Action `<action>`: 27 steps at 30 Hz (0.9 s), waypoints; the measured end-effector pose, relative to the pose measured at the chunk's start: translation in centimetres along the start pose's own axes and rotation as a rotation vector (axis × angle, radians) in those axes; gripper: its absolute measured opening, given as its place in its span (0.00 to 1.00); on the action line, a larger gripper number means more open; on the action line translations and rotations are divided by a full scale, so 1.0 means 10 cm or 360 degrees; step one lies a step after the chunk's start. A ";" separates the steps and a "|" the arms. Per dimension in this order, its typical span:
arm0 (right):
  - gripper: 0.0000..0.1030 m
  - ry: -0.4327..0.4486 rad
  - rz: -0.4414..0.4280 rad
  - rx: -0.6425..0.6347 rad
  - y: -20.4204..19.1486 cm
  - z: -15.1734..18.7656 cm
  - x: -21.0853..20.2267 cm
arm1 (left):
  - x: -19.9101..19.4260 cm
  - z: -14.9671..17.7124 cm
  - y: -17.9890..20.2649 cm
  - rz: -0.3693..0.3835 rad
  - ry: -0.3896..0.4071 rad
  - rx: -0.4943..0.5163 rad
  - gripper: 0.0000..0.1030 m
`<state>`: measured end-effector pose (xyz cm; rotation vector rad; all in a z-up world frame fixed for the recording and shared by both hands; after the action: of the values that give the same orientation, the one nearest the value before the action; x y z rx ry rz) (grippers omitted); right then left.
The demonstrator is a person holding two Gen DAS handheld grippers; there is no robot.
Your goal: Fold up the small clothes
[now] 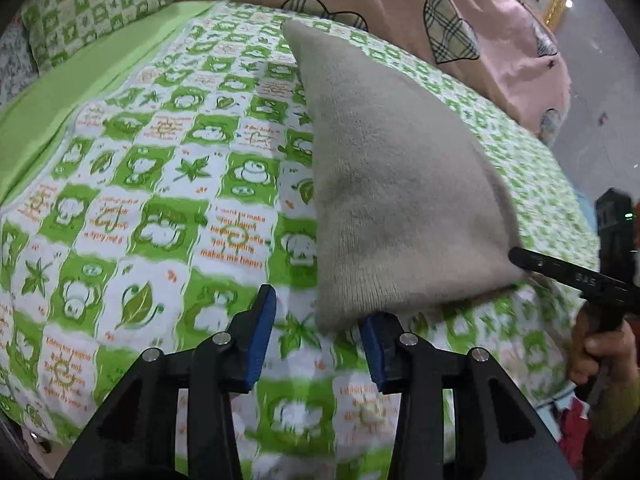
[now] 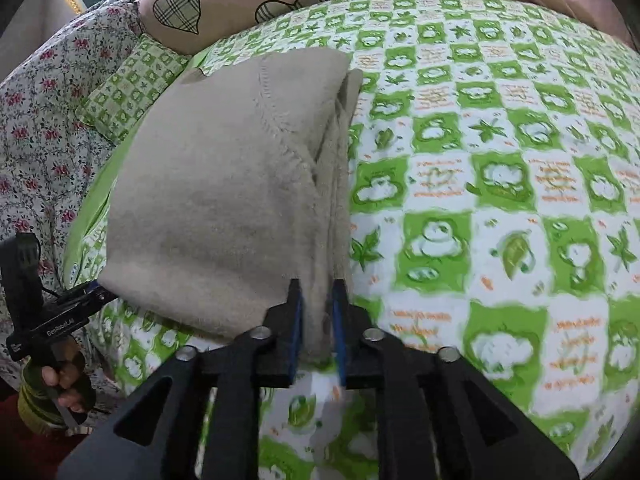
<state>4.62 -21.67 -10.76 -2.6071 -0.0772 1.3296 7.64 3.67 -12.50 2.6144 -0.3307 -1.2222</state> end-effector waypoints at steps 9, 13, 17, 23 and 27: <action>0.34 0.0231 -0.0049 0.0071 -0.09 -0.54 -0.43 | -0.26 -0.62 0.17 0.0247 0.0158 0.0035 0.47; 0.34 0.0245 -0.0176 0.0098 -0.35 -0.82 -0.19 | -0.10 -1.00 0.33 0.0343 0.0227 0.0030 0.47; 0.34 0.0210 -0.0337 0.0170 -0.51 -1.02 0.11 | 0.20 -1.29 0.43 0.0473 0.0208 0.0023 0.47; 0.32 0.0105 -0.0215 0.0228 -0.24 -1.21 0.64 | 0.79 -1.53 0.31 0.0430 0.0014 0.0022 0.43; 0.24 0.0043 -0.0140 0.0166 -0.07 -1.21 0.94 | 1.04 -1.48 0.24 0.0390 -0.0071 0.0044 0.26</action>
<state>19.94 -21.65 -11.20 -2.5039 -0.1136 1.2347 25.35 -0.01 -9.99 2.4809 -0.6586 -1.1995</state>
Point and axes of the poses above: each gripper's, at about its wrist camera, not at the fingertips, and x roughly the way its jaws point, y to its right, z to its underside, the point moved 7 cm from there along x, roughly the way its jaws point, and after that the axes turned 6 degrees about y, right-handed, at the moved point
